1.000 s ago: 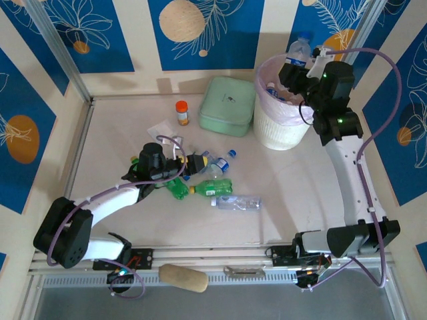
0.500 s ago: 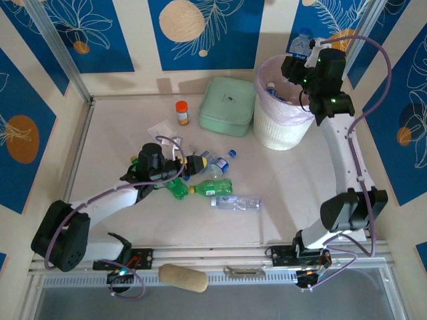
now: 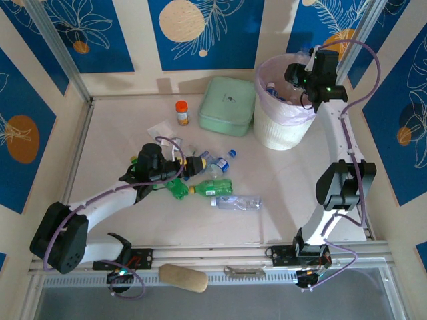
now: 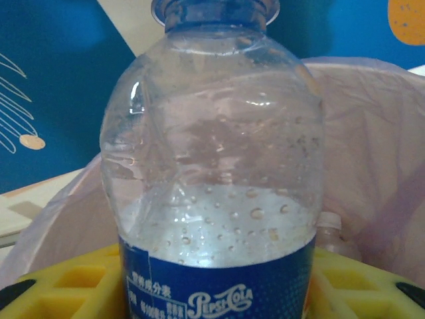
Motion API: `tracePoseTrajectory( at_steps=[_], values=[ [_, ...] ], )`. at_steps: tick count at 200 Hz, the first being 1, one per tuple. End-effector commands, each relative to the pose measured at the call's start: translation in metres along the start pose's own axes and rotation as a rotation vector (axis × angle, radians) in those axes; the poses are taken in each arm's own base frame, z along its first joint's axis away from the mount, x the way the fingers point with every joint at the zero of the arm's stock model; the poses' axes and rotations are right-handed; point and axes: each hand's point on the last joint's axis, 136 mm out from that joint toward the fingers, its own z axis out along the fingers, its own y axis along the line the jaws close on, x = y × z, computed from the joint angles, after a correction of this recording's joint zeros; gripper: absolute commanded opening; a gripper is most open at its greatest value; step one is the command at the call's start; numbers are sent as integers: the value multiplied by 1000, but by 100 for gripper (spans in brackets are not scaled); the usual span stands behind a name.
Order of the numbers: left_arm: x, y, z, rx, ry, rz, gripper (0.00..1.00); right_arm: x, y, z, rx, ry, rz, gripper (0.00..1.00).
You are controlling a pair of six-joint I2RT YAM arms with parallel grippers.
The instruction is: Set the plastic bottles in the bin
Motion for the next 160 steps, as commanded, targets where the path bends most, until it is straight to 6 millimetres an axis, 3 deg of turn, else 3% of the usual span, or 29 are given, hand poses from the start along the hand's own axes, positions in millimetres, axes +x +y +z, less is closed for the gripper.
tracePoseTrajectory(
  at_steps=[1,10,21,98,128,160],
  values=[
    [-12,-13,-4,19,-30,40,100,-20,10,-12,-39,-40,19,57],
    [-12,-13,-4,17,-31,40,100,-21,12,-13,-48,-42,18,70],
    [-13,-13,-3,16,-30,41,100,-22,14,-14,-53,-44,16,100],
    [-17,-14,5,25,-25,41,100,-34,22,-27,-51,-66,-3,99],
    [-20,-14,8,25,-22,39,100,-36,38,-45,-67,-80,-31,99],
    [-28,-11,10,7,-56,47,100,-20,67,-65,-129,-75,-66,99]
  ],
)
